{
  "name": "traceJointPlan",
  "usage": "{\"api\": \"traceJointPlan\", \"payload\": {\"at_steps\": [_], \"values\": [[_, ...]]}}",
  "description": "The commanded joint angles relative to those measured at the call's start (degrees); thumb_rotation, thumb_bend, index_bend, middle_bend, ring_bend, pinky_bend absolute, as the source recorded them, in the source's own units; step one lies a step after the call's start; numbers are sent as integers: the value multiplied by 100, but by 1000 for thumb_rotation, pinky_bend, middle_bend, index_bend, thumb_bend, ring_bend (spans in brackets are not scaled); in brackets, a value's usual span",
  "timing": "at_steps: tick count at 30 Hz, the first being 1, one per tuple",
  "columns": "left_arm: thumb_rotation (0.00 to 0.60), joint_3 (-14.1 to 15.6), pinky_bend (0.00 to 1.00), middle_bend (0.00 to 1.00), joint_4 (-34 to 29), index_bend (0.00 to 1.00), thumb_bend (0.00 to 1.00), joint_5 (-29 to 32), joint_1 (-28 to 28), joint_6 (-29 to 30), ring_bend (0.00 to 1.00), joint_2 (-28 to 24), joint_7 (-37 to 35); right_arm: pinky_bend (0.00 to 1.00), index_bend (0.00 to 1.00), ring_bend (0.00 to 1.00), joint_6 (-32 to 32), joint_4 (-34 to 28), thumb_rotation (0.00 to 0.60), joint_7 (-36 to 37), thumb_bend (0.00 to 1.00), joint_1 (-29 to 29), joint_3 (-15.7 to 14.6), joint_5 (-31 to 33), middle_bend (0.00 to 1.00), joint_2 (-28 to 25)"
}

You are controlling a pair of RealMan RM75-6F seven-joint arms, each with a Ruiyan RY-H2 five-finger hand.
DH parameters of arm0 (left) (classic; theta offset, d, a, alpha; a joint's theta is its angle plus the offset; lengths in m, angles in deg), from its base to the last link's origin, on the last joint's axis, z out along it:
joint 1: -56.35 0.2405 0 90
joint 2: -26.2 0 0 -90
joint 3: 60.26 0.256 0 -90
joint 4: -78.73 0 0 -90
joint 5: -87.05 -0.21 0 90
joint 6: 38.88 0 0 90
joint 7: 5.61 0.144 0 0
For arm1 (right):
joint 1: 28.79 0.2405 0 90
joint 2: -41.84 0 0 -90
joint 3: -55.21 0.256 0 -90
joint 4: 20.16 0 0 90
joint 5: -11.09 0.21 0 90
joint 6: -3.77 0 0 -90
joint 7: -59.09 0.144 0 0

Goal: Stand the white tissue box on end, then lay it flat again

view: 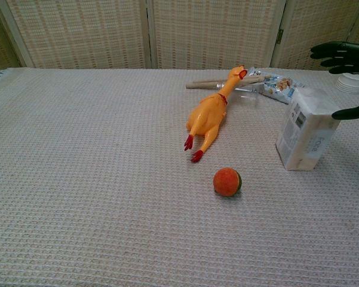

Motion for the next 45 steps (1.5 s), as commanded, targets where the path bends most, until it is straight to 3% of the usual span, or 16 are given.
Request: {"api": "traceJointPlan", "payload": {"at_steps": [1,4,7,13,33,41,45], "values": [[600,-6,101,0,-11,298,622,0,13,26,0,-17,-7,0,0,0,999,-3597,600,-5852,81,644,602,2913,4,-1223],[600,-13,101,0,-25,299,622,21,28,44,0,-37,-16,0,0,0,822,-4021,600,-6986,81,997,692,3932,14,-1215],[600,-19,101,0,-33,299,621,43,39,52,0,-54,-18,0,0,0,609,-4298,600,-7623,81,1269,777,4711,22,-1188],[600,-13,101,0,-61,298,622,33,41,52,0,-75,0,0,0,0,552,-4456,600,-8062,81,1625,851,5779,50,-1150],[600,-19,101,0,-38,299,622,82,32,10,0,-51,38,0,111,0,742,-3594,600,-7988,83,1910,792,6553,158,-809],[600,-32,100,0,27,299,622,119,21,-23,0,-24,1,0,217,20,789,-3344,600,-7934,87,1944,759,6586,234,-649],[600,-39,100,0,41,299,623,117,17,-18,0,-16,-7,0,322,82,662,-3306,600,-7883,163,1906,762,6445,314,-596]]}}
